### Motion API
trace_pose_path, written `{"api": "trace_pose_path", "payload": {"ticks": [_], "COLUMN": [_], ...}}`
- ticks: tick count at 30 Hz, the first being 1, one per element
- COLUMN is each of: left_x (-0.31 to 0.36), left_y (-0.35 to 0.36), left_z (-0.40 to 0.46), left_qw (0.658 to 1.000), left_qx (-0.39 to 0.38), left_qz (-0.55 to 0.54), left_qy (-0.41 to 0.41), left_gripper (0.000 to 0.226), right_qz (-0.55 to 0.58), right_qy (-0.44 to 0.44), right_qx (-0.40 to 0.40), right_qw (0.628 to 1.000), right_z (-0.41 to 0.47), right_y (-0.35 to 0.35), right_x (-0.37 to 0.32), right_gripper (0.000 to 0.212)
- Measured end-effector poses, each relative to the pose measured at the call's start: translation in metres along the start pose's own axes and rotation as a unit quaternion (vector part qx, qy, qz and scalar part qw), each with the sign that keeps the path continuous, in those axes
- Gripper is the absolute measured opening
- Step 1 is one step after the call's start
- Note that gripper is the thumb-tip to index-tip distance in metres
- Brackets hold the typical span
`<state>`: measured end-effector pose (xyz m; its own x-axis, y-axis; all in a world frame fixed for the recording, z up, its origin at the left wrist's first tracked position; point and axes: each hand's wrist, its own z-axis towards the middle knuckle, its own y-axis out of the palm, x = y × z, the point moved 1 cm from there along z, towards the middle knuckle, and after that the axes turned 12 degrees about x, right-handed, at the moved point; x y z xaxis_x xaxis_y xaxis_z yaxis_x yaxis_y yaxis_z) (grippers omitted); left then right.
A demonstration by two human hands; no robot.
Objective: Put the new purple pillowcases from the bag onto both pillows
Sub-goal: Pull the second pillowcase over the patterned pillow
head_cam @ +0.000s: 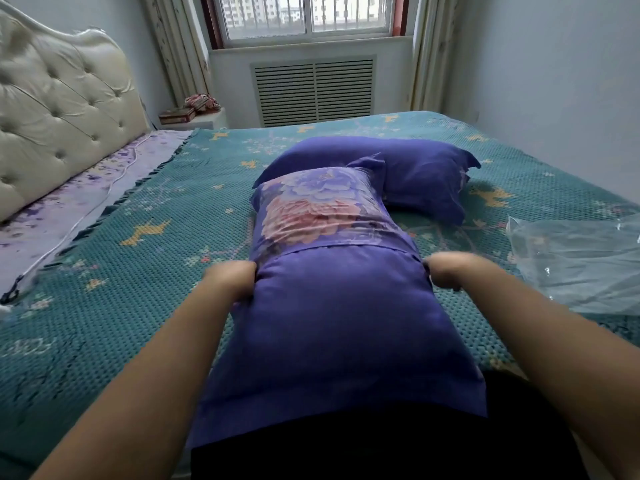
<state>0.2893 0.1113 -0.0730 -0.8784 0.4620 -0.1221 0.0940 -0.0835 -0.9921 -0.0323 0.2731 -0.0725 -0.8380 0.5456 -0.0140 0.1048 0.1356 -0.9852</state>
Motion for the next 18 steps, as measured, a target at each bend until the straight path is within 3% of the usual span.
{"api": "trace_pose_path", "payload": {"ticks": [1,2,3,4,5,7,8,10,13,14,16,17,18], "left_x": [0.005,0.017,0.032,0.049,0.061,0.076,0.075,0.063,0.046,0.042,0.034,0.032,0.029], "left_y": [-0.014,-0.027,-0.039,-0.047,-0.048,-0.031,-0.013,0.016,0.036,0.04,0.044,0.045,0.047], "left_z": [-0.001,-0.004,-0.007,-0.009,-0.005,0.01,0.016,0.02,0.008,0.003,-0.006,-0.01,-0.012], "left_qw": [0.995,0.969,0.915,0.861,0.848,0.904,0.932,0.943,0.884,0.865,0.835,0.812,0.785], "left_qx": [0.101,0.242,0.381,0.46,0.453,0.275,0.179,0.072,0.029,0.018,0.018,0.031,0.051], "left_qz": [-0.004,-0.052,-0.132,-0.208,-0.264,-0.322,-0.314,-0.313,-0.422,-0.451,-0.499,-0.535,-0.576], "left_qy": [-0.014,-0.009,0.018,0.055,0.082,0.057,0.008,-0.087,-0.2,-0.219,-0.232,-0.233,-0.224], "left_gripper": [0.032,0.031,0.032,0.034,0.04,0.067,0.079,0.082,0.093,0.101,0.12,0.12,0.11], "right_qz": [-0.004,0.044,0.118,0.206,0.277,0.339,0.353,0.423,0.479,0.52,0.637,0.675,0.687], "right_qy": [0.01,0.022,0.025,0.017,-0.006,-0.036,-0.013,0.087,0.166,0.158,0.133,0.123,0.111], "right_qx": [0.062,0.149,0.235,0.276,0.269,0.152,0.118,0.095,0.0,-0.028,-0.09,-0.108,-0.104], "right_qw": [0.998,0.988,0.964,0.939,0.923,0.928,0.928,0.897,0.862,0.839,0.754,0.719,0.71], "right_z": [0.002,0.003,0.005,0.007,0.007,0.011,0.014,0.012,-0.004,-0.005,-0.012,-0.017,-0.02], "right_y": [-0.014,-0.027,-0.037,-0.041,-0.042,-0.02,-0.001,0.029,0.04,0.039,0.03,0.026,0.017], "right_x": [0.0,-0.005,-0.012,-0.023,-0.036,-0.058,-0.06,-0.05,-0.032,-0.029,-0.033,-0.038,-0.042], "right_gripper": [0.032,0.032,0.032,0.032,0.039,0.078,0.102,0.123,0.099,0.088,0.063,0.051,0.041]}}
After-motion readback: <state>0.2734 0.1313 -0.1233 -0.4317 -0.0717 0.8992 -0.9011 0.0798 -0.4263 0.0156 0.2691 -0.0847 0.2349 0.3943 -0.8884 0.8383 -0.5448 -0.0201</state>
